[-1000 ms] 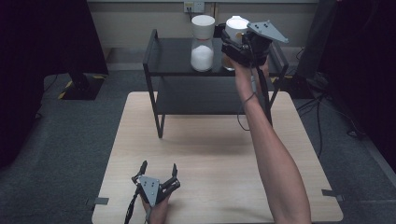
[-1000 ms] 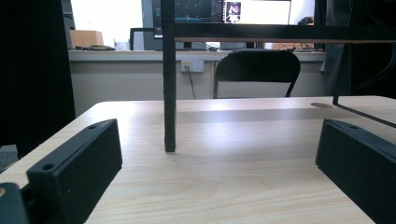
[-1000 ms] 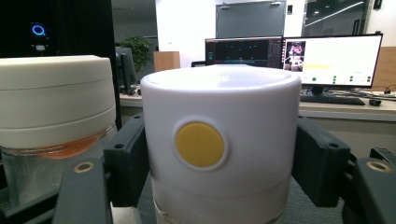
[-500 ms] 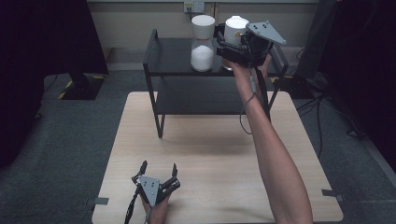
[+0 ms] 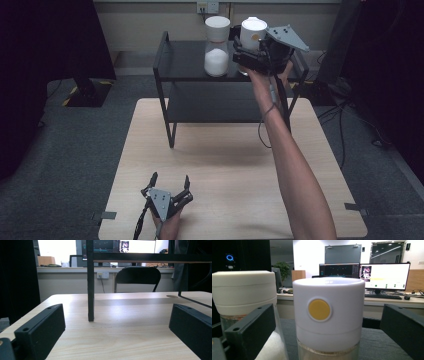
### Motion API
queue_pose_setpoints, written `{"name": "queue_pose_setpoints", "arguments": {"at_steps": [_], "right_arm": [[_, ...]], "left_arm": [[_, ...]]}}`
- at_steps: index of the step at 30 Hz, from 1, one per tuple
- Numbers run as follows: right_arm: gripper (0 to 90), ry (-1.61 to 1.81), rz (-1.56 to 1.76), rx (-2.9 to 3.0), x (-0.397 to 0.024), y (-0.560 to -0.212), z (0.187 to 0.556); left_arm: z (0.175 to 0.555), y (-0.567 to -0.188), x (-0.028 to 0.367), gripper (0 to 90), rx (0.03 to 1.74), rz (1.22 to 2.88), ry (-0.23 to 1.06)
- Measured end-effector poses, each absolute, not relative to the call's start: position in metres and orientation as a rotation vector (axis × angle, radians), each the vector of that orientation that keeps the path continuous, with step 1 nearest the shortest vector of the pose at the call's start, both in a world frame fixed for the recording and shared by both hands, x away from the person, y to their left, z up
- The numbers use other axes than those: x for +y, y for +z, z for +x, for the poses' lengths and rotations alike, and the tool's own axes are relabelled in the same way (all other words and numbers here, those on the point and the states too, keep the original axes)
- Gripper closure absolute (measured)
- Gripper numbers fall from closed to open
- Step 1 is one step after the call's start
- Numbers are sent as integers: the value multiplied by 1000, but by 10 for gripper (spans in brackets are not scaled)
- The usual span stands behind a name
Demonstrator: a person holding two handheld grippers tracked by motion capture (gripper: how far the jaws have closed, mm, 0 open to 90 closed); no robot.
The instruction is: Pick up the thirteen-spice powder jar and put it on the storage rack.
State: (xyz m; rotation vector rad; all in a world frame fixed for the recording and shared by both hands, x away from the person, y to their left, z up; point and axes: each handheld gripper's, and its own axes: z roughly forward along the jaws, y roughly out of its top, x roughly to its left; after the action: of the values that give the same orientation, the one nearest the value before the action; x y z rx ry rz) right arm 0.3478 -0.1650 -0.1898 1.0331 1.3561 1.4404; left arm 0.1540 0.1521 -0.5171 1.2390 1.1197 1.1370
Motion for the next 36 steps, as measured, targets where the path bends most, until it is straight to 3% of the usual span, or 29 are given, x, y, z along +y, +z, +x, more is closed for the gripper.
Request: {"name": "queue_pose_setpoints", "arguments": {"at_steps": [18,36], "right_arm": [[0,1458,1029,1341,-183,-197,320],[0,1521,945,1346,-206,-227,271]], "left_arm": [[154,-517,152,0,1120,1239,1137],[154,-517,152,0,1120,1238,1137]]}}
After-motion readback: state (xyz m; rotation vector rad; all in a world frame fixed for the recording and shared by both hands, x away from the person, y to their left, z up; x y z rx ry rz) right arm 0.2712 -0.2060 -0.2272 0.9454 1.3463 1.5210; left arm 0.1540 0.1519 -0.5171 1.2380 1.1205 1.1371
